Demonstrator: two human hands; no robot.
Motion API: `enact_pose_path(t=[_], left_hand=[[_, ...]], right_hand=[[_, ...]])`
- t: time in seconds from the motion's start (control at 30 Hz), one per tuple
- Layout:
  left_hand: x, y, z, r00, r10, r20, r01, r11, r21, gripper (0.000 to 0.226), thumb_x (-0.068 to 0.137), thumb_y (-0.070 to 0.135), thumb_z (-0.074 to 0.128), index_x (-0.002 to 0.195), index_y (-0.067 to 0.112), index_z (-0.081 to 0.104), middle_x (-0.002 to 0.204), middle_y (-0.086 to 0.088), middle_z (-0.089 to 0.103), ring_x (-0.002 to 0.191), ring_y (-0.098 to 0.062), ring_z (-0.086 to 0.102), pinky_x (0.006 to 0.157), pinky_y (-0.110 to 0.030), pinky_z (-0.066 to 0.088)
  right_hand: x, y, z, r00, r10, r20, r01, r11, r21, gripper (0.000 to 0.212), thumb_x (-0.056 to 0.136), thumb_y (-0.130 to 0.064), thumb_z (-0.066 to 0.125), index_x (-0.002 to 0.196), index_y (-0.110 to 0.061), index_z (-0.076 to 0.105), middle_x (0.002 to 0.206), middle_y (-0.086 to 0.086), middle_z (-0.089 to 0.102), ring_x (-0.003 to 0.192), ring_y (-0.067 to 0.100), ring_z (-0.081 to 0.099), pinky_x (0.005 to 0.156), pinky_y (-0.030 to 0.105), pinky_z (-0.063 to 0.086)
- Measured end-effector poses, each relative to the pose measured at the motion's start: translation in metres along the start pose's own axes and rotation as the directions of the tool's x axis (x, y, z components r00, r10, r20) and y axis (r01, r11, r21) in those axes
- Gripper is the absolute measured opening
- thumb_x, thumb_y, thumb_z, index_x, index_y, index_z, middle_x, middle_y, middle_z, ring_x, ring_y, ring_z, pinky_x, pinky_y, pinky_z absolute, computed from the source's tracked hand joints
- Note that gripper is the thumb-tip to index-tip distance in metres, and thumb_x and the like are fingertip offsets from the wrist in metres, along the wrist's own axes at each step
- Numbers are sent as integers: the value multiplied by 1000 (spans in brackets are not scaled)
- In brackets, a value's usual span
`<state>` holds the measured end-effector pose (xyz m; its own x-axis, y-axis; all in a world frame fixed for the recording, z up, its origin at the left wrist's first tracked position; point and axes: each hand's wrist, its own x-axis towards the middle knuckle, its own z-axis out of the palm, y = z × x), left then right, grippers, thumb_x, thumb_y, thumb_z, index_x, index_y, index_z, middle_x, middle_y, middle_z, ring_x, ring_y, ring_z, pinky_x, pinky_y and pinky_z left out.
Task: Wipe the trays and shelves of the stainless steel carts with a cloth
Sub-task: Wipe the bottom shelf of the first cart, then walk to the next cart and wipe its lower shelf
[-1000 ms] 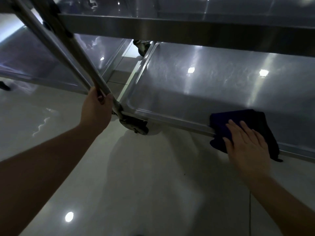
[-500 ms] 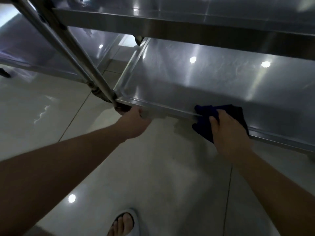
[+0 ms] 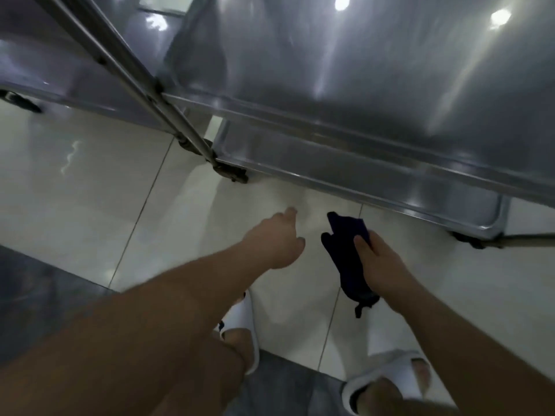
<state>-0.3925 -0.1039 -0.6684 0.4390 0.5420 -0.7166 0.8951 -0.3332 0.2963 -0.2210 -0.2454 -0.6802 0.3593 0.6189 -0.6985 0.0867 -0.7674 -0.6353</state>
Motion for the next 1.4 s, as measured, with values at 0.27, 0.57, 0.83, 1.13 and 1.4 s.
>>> enact_pose_path(t=[0.27, 0.57, 0.83, 1.13, 1.4], left_hand=[[-203, 116, -71, 1000, 8, 3, -8, 1000, 7, 63, 105, 42, 46, 159, 19, 23, 148, -10, 46, 128, -29, 50, 102, -43, 47], [-370, 212, -123, 994, 52, -96, -49, 998, 42, 59, 104, 43, 44, 156, 20, 27, 146, -7, 46, 130, -29, 48, 102, -45, 46], [-442, 256, -138, 957, 255, -136, -241, 964, 110, 59, 103, 43, 44, 156, 20, 30, 148, -7, 46, 130, -28, 49, 104, -45, 46], [-491, 356, -128, 877, 468, -108, -441, 874, 204, 59, 102, 42, 46, 155, 20, 31, 152, -8, 44, 134, -30, 47, 107, -45, 44], [-477, 489, -108, 845, 518, -131, -472, 839, 271, 50, 102, 39, 48, 147, 18, 40, 140, -8, 51, 124, -29, 52, 100, -43, 48]], right_hand=[[-213, -74, -84, 997, 74, 25, -77, 986, 149, 26, 109, -46, 37, 132, -41, 48, 110, -16, 62, 97, 5, 61, 86, 30, 52], [-392, -146, -179, 999, 16, -30, -12, 989, 148, 29, 111, -41, 37, 136, -35, 51, 112, -13, 64, 99, 9, 64, 78, 27, 50], [-510, -135, -208, 969, 61, -239, -4, 973, 231, 30, 111, -41, 36, 134, -32, 52, 113, -10, 64, 101, 9, 63, 81, 30, 50], [-601, -103, -276, 910, 167, -380, 26, 891, 453, 27, 110, -43, 41, 125, -34, 60, 113, -3, 71, 104, 20, 69, 93, 42, 57], [-611, -41, -387, 897, 179, -405, 102, 806, 583, 23, 110, -43, 40, 128, -37, 54, 113, -9, 67, 103, 13, 65, 82, 33, 52]])
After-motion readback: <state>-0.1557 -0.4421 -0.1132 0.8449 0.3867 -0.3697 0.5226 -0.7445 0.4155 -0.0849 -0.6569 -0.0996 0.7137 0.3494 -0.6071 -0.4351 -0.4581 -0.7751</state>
